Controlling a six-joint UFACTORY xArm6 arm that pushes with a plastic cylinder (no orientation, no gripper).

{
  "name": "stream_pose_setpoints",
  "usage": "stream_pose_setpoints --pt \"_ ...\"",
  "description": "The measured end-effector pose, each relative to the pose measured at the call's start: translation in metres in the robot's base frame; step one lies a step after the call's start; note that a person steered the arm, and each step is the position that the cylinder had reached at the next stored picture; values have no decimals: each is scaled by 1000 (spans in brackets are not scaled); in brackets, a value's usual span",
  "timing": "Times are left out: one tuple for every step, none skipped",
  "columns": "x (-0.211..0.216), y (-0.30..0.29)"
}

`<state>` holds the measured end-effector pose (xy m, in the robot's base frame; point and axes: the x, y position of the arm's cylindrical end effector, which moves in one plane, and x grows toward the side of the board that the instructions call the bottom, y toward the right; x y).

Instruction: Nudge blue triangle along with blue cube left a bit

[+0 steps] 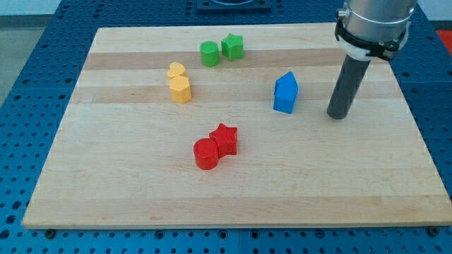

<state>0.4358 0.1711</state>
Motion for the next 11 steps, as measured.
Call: stream_pose_setpoints --pt "-20 0" --pt "-44 0" --pt "-64 0" --pt "-70 0" --pt "-70 0" --pt "-75 -3" --pt "-92 -19" --pt "-95 -32" --pt "-95 -32" --pt "-92 -36" --pt "-85 -47"
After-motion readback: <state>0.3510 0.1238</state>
